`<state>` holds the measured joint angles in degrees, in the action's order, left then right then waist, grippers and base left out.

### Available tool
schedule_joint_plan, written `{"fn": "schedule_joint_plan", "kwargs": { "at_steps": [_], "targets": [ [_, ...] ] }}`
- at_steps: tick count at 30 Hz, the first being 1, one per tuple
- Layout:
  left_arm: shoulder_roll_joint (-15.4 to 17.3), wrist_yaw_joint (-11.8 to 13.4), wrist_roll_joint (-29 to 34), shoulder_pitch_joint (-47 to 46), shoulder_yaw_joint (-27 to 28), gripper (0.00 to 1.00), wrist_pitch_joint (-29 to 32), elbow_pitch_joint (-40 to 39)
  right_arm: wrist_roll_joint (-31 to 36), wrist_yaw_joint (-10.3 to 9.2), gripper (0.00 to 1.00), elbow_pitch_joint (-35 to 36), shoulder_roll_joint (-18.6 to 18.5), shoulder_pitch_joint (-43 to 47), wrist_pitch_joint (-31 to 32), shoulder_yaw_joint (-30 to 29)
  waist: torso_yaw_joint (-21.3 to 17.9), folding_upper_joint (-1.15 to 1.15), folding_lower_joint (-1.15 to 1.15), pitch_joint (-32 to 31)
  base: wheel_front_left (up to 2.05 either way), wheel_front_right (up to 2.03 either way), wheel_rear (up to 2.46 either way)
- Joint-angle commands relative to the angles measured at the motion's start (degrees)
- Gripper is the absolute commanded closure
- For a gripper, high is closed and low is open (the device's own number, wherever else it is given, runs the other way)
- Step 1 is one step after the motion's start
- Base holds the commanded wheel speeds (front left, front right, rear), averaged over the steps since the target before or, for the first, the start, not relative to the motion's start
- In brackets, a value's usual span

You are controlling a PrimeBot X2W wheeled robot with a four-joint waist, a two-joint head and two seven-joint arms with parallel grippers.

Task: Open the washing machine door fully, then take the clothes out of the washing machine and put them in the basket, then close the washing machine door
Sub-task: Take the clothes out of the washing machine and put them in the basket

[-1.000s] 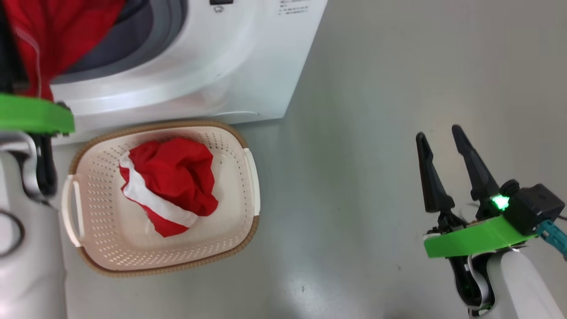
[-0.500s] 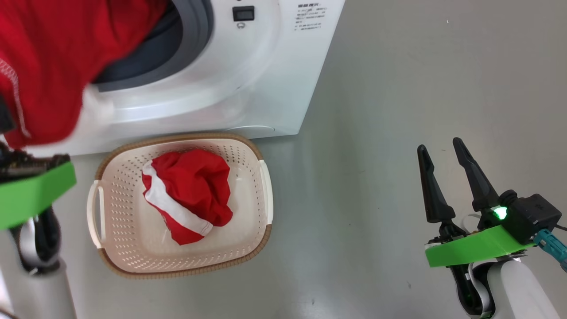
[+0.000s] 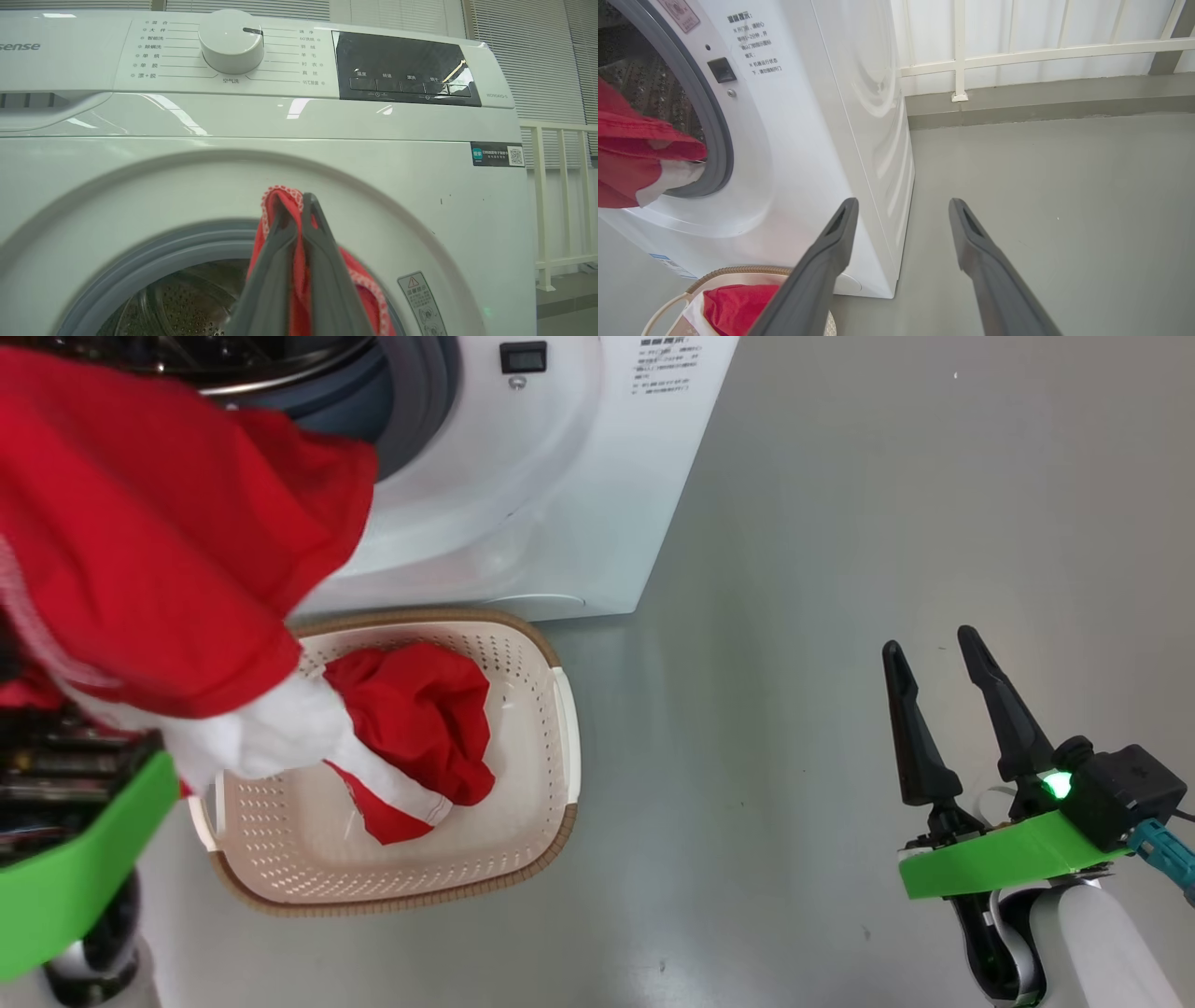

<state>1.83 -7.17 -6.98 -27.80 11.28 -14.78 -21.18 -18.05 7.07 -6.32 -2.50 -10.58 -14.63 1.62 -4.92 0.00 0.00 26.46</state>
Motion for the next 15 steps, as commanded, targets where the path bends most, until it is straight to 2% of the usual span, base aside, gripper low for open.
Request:
{"fn": "schedule_joint_plan", "kwargs": {
  "at_steps": [1, 5, 15],
  "targets": [
    [1.13, -0.31, 0.29, 1.89, 1.22, 1.0, -0.22, -0.86, -0.04, 0.42, 0.0, 1.41, -0.38, 0.91, -0.37, 1.18, -0.07, 0.0, 0.0, 0.1, 0.0, 0.0, 0.0],
    [1.08, -0.31, -0.22, 3.93, 0.0, 1.0, -0.22, 3.58, -0.24, 0.42, 0.0, 1.39, -0.38, 0.68, -0.37, 1.43, -0.35, 0.0, 0.0, 0.54, 0.0, 0.0, 0.0],
    [1.06, -0.31, -1.56, 6.25, -2.48, 1.0, -0.22, 20.97, -1.02, 0.42, 0.0, 1.65, -0.38, -0.03, -0.37, 1.97, -1.41, 0.0, 0.0, 2.87, 0.0, 0.0, 0.0]
  ]
}}
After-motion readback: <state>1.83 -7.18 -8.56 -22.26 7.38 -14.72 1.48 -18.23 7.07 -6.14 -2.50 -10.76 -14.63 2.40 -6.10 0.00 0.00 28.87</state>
